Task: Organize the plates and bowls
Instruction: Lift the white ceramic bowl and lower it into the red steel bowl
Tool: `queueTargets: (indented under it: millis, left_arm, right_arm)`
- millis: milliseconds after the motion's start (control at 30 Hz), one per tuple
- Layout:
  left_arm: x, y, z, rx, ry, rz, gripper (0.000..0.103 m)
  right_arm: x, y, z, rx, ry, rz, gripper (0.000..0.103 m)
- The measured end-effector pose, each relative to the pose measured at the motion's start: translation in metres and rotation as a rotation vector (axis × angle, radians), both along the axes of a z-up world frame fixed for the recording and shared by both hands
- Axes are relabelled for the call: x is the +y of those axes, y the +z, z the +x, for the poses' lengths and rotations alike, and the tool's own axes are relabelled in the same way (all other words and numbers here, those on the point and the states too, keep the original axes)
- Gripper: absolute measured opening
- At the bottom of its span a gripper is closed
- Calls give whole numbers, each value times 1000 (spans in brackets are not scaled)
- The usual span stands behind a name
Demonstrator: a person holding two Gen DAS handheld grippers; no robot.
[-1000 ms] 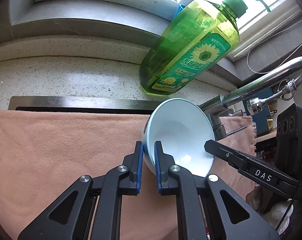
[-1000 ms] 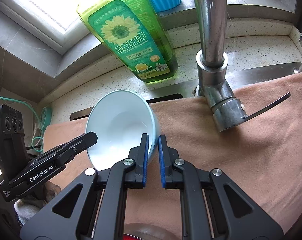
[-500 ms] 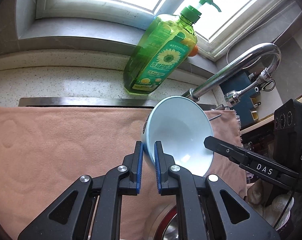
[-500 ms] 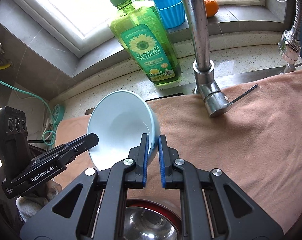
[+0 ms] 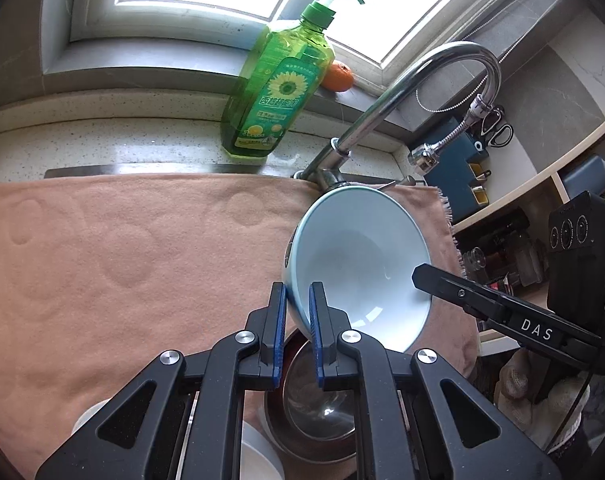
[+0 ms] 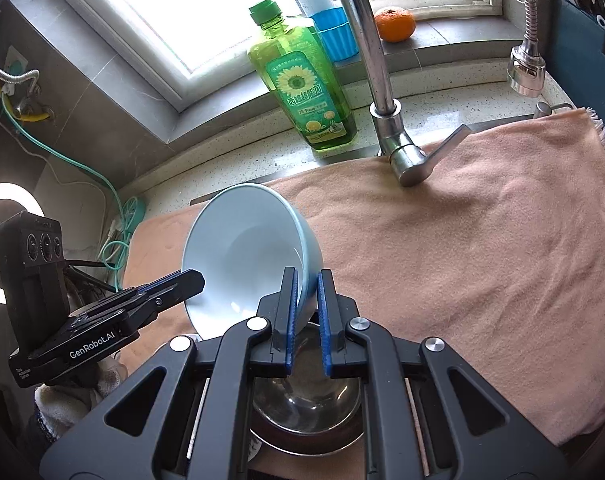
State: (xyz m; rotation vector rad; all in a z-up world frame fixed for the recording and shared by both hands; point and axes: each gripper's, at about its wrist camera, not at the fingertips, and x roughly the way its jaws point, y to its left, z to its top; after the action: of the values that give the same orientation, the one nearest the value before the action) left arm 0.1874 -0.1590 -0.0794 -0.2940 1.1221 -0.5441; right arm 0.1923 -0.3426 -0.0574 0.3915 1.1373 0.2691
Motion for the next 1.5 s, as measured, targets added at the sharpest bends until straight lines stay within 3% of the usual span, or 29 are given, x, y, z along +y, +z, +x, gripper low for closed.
queueTargets:
  millis: [700,1500]
  left_arm:
    - [-16,-20,-60,61,-104,49,10]
    - [-15,-38,-64,94,-104,86,10]
  right_arm:
    - [-11,-28,-73,67,-22,-15,10]
    - [1,-61,-75,129,12,-60,10]
